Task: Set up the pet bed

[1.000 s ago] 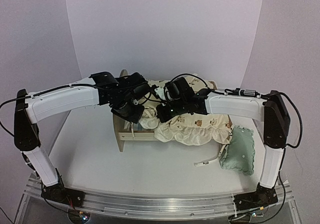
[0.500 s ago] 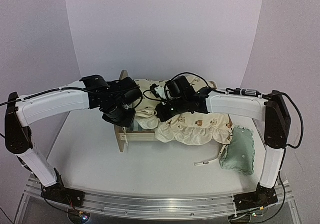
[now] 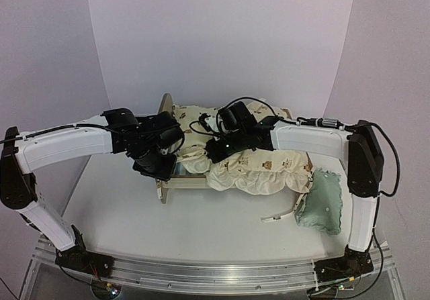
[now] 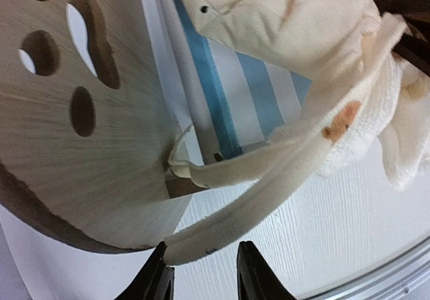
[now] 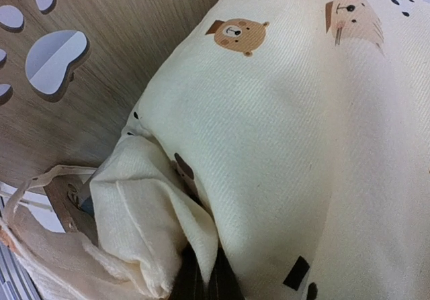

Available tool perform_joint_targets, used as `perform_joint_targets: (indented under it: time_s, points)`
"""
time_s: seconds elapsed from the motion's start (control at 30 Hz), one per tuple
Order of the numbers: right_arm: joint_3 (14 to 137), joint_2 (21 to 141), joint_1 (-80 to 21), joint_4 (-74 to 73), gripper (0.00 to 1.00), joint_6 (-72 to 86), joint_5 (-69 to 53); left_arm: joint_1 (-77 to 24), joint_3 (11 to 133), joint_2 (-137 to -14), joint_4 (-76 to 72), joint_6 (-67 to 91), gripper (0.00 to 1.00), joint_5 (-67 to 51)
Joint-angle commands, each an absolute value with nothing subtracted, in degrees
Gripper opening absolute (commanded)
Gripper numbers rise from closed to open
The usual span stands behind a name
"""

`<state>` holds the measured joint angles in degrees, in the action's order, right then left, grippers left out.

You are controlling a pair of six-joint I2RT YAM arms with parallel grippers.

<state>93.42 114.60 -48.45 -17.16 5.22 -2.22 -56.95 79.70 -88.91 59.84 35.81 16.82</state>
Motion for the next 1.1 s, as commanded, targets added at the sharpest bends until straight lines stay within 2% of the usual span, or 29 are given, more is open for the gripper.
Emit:
perform_joint_targets:
  time_s: [0.0, 0.2, 0.47, 0.73, 0.87, 1.07]
  points:
    - [95.37, 115.67, -47.55, -18.69, 0.04, 6.07, -1.37, -56.96, 78.17, -82.70, 54.97, 33.78, 0.35, 9.11]
    - [95.77, 116.10, -47.55, -18.78, 0.10, 5.72, -1.68, -56.95, 77.53, -75.55, 49.82, 31.53, 0.36, 3.39]
    - [96.78, 114.92, -47.57, -19.30, 0.41, 6.36, -3.20, -56.91, 79.23, -76.13, 59.53, 35.60, 0.45, 20.92]
    - [97.14, 111.22, -47.88, -20.70, 0.65, 7.41, -6.93, -56.90, 76.65, -78.90, 58.25, 35.91, 0.48, 22.87]
    - [96.07, 108.89, -48.09, -21.10, 0.77, 7.39, -7.91, -56.87, 76.46, -78.95, 58.44, 36.32, 0.56, 23.51]
    - [94.71, 106.96, -48.23, -21.78, 0.88, 7.44, -7.64, -56.87, 75.21, -76.99, 61.65, 39.83, 0.66, 26.70]
